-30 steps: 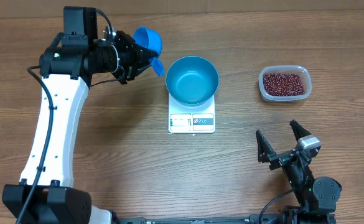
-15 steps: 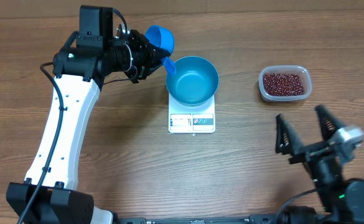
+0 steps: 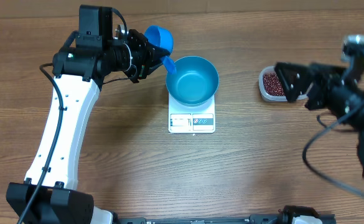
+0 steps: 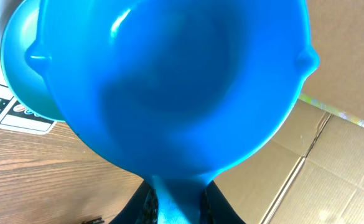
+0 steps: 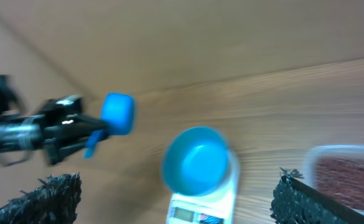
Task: Scoop item into bowl and weigh 150g on scale
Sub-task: 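Move the right gripper toward the scoop held above the bowl, then grasp the scoop handle with the right gripper and release the left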
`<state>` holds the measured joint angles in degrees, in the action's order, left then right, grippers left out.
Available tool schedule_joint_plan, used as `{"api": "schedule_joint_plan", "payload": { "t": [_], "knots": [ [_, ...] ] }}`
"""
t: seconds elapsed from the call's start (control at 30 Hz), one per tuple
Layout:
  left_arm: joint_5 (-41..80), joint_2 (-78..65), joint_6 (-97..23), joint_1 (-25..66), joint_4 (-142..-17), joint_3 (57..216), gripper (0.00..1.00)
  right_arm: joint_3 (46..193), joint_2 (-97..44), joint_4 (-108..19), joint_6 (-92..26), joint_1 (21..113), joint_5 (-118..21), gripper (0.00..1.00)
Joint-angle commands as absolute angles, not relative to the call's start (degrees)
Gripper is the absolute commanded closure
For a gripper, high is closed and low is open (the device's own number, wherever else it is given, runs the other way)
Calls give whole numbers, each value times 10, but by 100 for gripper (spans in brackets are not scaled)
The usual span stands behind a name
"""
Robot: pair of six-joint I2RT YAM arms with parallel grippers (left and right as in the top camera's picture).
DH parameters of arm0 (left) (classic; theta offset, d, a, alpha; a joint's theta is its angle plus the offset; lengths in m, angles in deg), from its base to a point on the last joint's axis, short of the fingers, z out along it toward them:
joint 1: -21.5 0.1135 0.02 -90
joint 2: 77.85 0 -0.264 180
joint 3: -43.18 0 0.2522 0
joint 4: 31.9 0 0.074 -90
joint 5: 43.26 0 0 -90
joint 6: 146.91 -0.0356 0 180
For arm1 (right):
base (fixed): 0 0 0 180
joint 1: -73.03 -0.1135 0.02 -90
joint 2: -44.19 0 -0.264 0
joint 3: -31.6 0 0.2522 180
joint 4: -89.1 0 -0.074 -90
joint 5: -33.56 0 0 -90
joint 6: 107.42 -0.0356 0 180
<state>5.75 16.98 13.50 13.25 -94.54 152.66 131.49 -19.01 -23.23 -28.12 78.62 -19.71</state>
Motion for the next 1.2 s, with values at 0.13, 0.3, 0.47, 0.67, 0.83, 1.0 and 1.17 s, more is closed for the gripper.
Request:
{"api": "schedule_joint_plan", "payload": {
  "t": [0.13,0.3,0.47,0.67,0.83,1.0,1.17],
  "knots": [
    [48,167,150,112,-944,1535,96,1334,-266,-233,-314,782,-53,18],
    [53,167,203,90,-927,1535,96,1334,-298,-229,-371,730,-143,27],
    [68,167,246,69,-905,1535,96,1334,-303,-230,-422,643,-289,28],
    [107,167,257,39,-899,1535,96,1334,-317,-236,-444,562,-374,28],
    [114,167,275,24,-899,1535,96,1334,-341,-268,-447,513,-374,28],
    [119,173,276,8,-899,1535,96,1334,-359,-298,-462,479,-378,31],
    [129,176,286,3,-898,1535,96,1334,-377,-306,-491,460,-401,35]
  ]
}}
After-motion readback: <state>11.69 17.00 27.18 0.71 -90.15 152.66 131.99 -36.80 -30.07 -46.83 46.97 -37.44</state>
